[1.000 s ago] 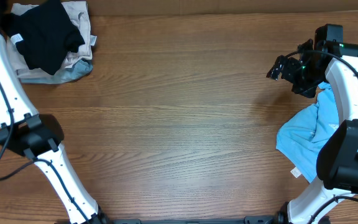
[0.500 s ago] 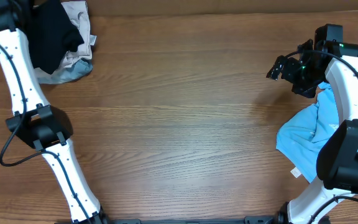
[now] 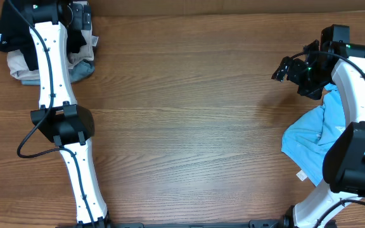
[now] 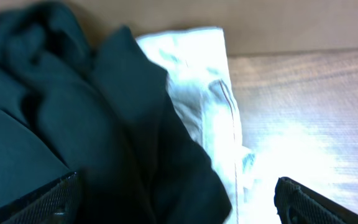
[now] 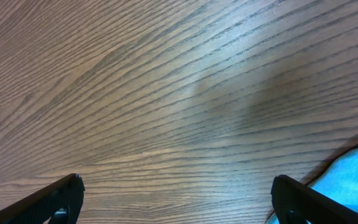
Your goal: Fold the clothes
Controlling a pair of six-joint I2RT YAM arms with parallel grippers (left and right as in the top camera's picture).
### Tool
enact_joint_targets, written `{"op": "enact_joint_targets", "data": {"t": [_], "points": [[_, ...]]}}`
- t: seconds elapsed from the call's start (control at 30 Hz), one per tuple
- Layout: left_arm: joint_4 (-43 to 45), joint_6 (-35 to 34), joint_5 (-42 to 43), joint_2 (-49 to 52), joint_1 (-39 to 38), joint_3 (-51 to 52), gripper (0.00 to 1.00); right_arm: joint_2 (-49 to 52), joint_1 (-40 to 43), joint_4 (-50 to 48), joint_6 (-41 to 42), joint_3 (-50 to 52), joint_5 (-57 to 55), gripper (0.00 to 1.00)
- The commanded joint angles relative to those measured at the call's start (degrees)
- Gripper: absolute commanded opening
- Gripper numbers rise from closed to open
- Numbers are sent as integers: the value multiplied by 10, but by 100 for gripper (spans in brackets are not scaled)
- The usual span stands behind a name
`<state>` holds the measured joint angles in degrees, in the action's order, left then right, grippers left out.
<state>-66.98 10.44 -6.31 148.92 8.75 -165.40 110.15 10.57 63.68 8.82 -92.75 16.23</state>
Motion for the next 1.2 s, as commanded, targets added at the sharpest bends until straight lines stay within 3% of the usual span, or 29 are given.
{"op": "enact_joint_targets", "data": {"t": [0.0,0.17,0.33,0.5,0.6,0.8,1.0,1.17], "points": [[-21,-49,43,-64,12,-29,100,-16,0,-2,0,-11,-1,100],[-7,-61,49,-129,37,-29,100,-16,0,0,0,-11,-1,100],[44,-42,49,-113,73,-26,100,-16,0,1,0,-11,-1,100],[122,-42,54,-54,117,-26,100,-16,0,16,-1,-11,-1,100],[172,-18,143,12,139,-26,100,-16,0,22,0,-11,-1,100],[140,-28,156,159,131,-26,100,-16,0,26,0,-11,-1,100],[111,-56,224,283,105,-26,100,-16,0,28,0,-11,-1,100],[90,-55,224,325,81,-26,100,-16,0,31,0,-11,-1,100]]}}
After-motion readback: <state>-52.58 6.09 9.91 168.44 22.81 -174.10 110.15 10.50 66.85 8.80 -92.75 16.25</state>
